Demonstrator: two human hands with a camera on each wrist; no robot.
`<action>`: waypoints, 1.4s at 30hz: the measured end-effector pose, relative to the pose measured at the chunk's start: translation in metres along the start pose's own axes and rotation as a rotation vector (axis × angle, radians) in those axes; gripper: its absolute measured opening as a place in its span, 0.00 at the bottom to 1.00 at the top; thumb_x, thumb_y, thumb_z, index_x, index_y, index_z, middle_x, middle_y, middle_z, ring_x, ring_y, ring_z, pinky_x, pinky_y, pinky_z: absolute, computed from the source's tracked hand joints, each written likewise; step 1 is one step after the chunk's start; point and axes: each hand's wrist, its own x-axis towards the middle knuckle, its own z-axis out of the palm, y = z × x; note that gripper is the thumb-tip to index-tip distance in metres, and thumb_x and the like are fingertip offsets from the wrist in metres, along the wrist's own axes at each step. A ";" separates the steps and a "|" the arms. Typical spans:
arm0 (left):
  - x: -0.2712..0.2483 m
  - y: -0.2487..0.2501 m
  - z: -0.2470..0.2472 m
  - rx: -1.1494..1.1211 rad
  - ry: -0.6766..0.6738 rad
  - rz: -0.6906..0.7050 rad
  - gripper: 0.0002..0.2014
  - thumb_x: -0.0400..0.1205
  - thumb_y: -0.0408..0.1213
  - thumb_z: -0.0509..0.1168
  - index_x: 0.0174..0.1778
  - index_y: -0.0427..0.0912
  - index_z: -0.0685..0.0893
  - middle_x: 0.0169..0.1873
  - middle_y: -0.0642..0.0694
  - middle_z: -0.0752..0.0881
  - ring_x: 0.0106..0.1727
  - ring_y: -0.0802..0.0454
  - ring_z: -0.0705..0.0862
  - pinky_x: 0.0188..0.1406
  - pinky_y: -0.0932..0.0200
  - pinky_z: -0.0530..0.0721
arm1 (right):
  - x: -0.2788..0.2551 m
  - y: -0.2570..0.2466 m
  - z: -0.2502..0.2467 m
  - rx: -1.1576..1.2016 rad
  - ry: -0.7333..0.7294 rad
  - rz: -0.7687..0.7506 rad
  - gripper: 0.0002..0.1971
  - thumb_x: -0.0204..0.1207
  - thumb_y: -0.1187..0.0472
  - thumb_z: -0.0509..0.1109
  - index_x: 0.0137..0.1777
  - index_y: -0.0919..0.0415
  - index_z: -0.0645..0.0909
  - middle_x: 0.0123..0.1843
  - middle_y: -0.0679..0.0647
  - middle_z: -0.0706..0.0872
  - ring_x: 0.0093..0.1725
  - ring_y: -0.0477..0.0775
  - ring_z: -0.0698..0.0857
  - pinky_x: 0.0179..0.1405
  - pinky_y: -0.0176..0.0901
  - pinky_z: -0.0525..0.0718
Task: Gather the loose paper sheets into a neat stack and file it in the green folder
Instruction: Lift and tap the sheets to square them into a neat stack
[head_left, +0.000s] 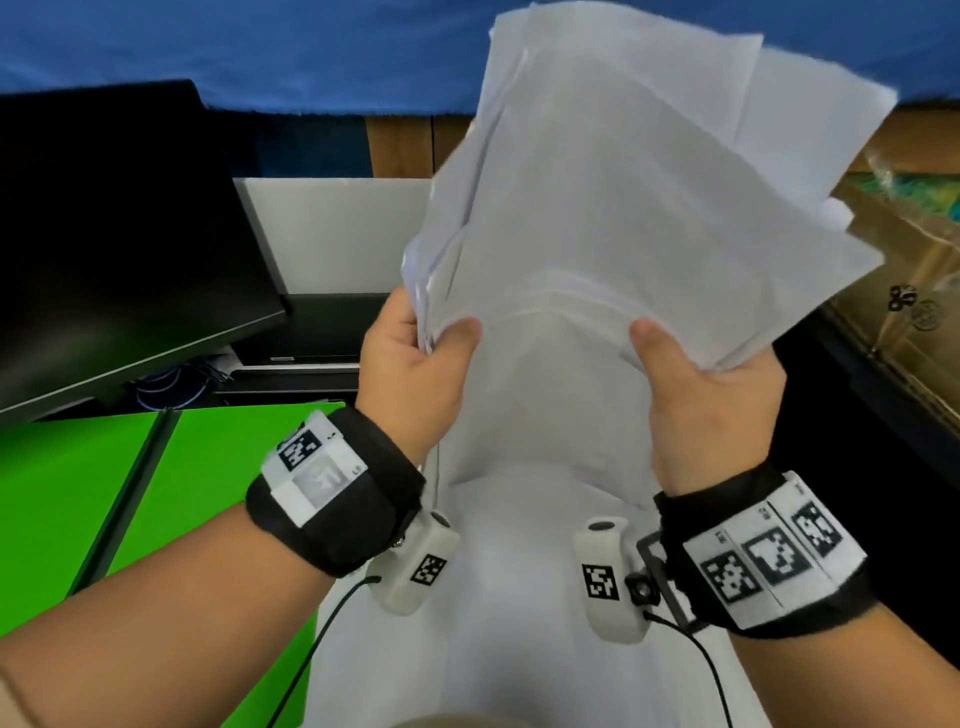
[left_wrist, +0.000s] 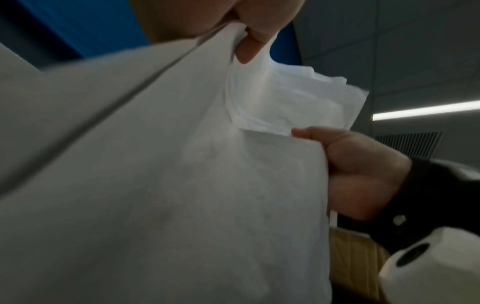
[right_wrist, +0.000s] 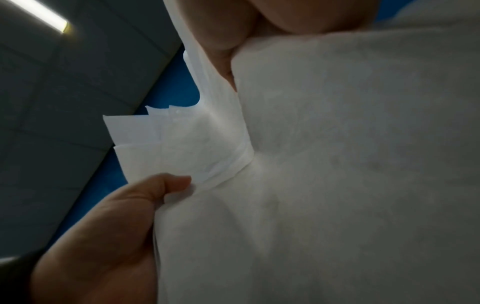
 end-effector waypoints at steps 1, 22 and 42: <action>-0.005 -0.004 -0.001 0.002 -0.005 0.002 0.16 0.71 0.29 0.66 0.52 0.52 0.81 0.48 0.54 0.87 0.52 0.60 0.87 0.54 0.62 0.84 | -0.003 0.003 -0.001 -0.026 -0.011 0.006 0.16 0.71 0.71 0.73 0.56 0.55 0.80 0.48 0.36 0.86 0.48 0.30 0.86 0.50 0.24 0.81; 0.000 -0.034 -0.015 0.115 -0.079 -0.341 0.15 0.67 0.37 0.71 0.49 0.49 0.85 0.46 0.48 0.90 0.50 0.49 0.89 0.51 0.53 0.87 | 0.015 0.057 -0.038 -0.153 -0.105 0.393 0.13 0.67 0.70 0.78 0.51 0.66 0.82 0.41 0.52 0.85 0.24 0.26 0.83 0.34 0.25 0.86; 0.002 -0.035 -0.012 0.341 -0.102 -0.289 0.10 0.78 0.30 0.66 0.54 0.45 0.81 0.43 0.51 0.85 0.49 0.49 0.85 0.49 0.56 0.83 | -0.010 0.149 -0.104 -0.704 -0.458 0.783 0.17 0.64 0.63 0.81 0.49 0.59 0.79 0.45 0.53 0.83 0.50 0.55 0.81 0.48 0.43 0.76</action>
